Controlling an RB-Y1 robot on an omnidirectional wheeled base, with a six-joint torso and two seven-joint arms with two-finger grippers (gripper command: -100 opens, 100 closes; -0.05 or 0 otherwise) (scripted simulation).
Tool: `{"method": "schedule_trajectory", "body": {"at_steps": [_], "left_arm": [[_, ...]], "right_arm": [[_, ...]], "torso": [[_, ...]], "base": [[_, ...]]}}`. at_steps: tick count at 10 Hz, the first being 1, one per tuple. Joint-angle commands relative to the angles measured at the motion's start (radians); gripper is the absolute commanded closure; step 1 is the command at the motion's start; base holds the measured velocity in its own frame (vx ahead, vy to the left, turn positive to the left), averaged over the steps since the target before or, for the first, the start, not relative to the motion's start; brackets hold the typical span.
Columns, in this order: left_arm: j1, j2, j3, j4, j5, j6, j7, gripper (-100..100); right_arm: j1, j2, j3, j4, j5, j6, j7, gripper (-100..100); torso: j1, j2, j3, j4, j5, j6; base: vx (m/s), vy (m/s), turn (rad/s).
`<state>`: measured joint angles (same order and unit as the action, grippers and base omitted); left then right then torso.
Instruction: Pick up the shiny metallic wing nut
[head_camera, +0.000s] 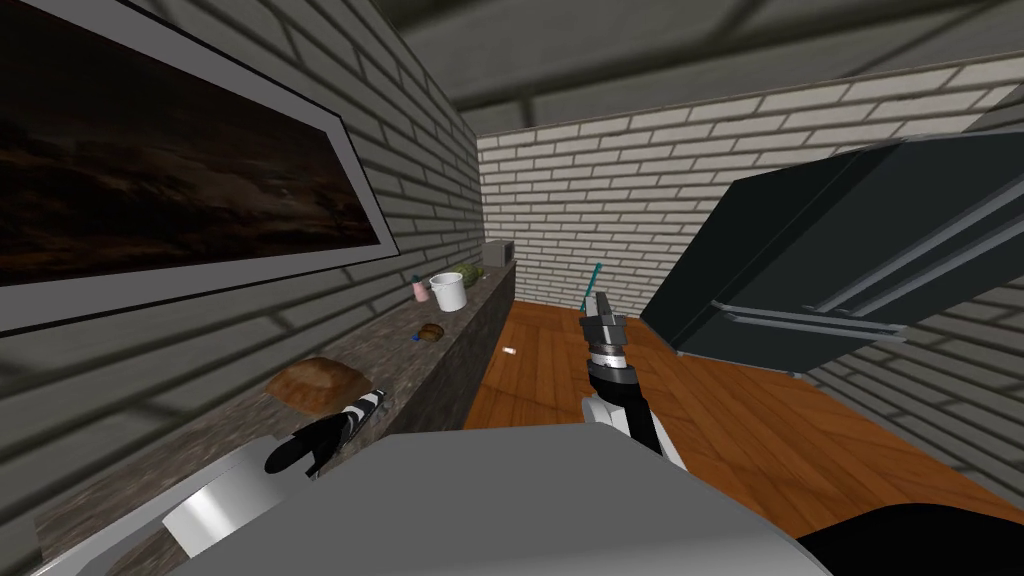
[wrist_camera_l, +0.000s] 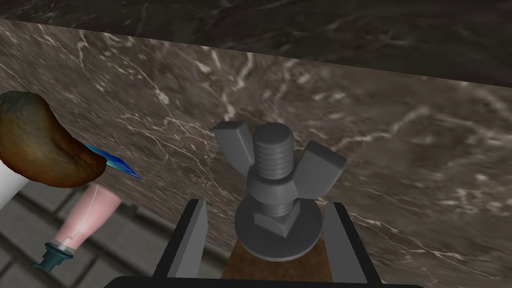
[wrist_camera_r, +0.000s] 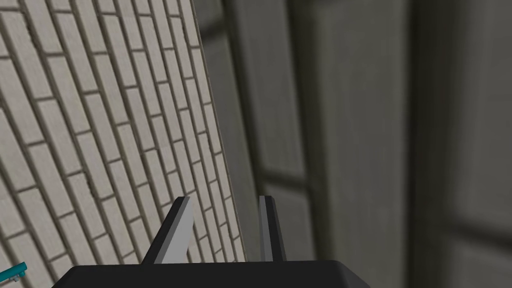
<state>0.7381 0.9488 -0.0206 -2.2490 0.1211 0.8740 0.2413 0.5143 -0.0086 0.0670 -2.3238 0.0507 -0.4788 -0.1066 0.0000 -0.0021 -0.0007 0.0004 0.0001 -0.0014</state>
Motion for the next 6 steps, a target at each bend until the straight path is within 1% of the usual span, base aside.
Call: {"method": "schedule_trajectory", "body": {"at_steps": [1, 4, 5, 6], "left_arm": [[0.0, 0.0, 0.0, 0.0, 0.0, 0.0, 0.0, 100], [-0.001, -0.001, 0.001, -0.001, 0.0, -0.001, 0.001, 100], [-0.001, -0.001, 0.001, -0.001, 0.0, -0.001, 0.001, 0], [0.025, 0.002, -0.017, -0.045, -0.029, 0.002, -0.001, 100]], "right_arm": [[0.0, 0.0, 0.0, 0.0, 0.0, 0.0, 0.0, 0], [0.0, 0.0, 0.0, 0.0, 0.0, 0.0, 0.0, 0], [0.0, 0.0, 0.0, 0.0, 0.0, 0.0, 0.0, 0], [0.0, 0.0, 0.0, 0.0, 0.0, 0.0, 0.0, 0]], "torso": [[0.0, 0.0, 0.0, 0.0, 0.0, 0.0], [0.0, -0.001, -0.001, -0.001, 0.0, 0.0], [0.0, -0.001, -0.001, -0.001, 0.0, 0.0], [0.0, -0.001, -0.001, -0.001, 0.0, 0.0]], "base": [[0.0, 0.0, 0.0], [0.0, 0.0, 0.0], [0.0, 0.0, 0.0], [0.071, 0.025, 0.285]]}}
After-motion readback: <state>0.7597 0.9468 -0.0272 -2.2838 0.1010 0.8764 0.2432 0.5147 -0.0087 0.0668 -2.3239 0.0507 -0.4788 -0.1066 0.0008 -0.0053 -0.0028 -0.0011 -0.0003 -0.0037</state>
